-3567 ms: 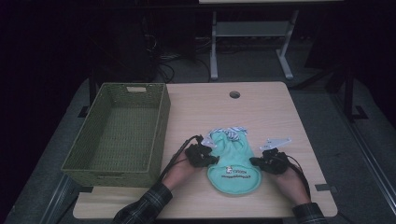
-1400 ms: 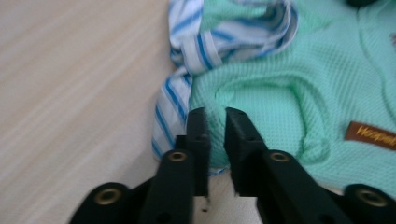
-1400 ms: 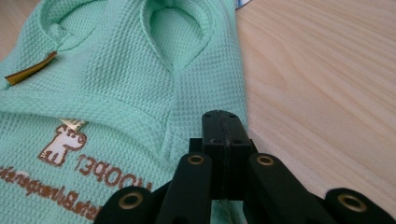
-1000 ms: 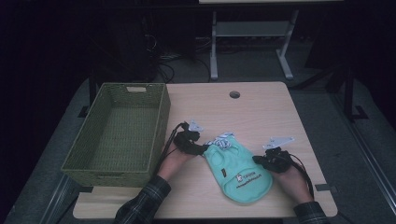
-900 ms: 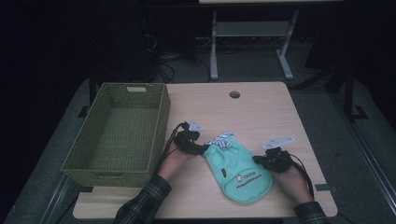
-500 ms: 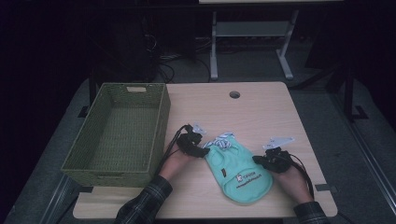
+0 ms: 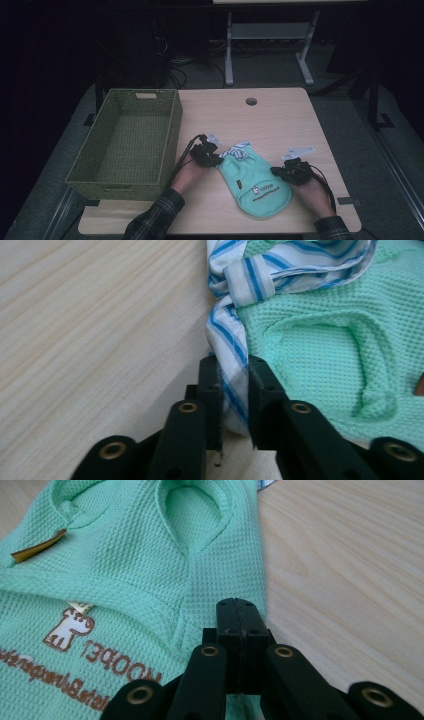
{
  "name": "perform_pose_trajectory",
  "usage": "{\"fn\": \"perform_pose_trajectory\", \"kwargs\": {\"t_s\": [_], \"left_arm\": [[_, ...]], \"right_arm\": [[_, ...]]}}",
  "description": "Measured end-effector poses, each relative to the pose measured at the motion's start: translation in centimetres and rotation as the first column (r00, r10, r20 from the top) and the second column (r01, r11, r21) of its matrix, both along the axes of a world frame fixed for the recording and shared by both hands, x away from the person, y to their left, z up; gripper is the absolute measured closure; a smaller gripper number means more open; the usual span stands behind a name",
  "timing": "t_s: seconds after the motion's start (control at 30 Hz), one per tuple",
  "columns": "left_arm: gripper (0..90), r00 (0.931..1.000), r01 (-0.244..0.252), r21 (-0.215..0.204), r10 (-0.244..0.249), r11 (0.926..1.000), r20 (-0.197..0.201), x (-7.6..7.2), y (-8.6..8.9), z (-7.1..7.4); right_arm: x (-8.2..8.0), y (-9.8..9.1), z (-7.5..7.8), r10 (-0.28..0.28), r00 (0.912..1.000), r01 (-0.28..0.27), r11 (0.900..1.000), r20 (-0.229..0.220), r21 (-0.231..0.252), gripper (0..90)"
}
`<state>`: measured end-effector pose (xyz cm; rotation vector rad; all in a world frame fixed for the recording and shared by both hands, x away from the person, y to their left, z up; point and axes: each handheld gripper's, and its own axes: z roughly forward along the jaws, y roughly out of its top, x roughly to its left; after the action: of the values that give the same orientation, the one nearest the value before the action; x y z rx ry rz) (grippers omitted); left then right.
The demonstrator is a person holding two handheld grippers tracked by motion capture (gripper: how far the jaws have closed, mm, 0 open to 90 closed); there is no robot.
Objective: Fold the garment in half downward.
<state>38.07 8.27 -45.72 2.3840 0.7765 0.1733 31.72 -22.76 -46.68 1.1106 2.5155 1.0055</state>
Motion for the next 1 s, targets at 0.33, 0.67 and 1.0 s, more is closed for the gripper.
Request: {"fn": "perform_pose_trajectory", "kwargs": {"t_s": [0.33,0.67,1.0], "left_arm": [[82.6,0.9988,-0.048,-0.094,0.048,0.9944,-0.003,-0.1,0.6,1.3],[82.7,0.9968,-0.060,-0.141,0.067,0.9882,0.044,-0.3,0.9,2.7],[82.7,0.9933,-0.051,-0.176,0.068,0.9830,0.094,-0.7,0.5,3.9]], "right_arm": [[0.0,0.7,1.4,0.018,0.9998,-0.018,0.9998,0.012,0.011,90.0],[0.9,3.9,2.5,0.094,0.9954,-0.095,0.9935,0.019,0.063,90.0],[2.3,6.8,1.1,0.138,0.9902,-0.137,0.9881,-0.018,0.071,90.0]]}}
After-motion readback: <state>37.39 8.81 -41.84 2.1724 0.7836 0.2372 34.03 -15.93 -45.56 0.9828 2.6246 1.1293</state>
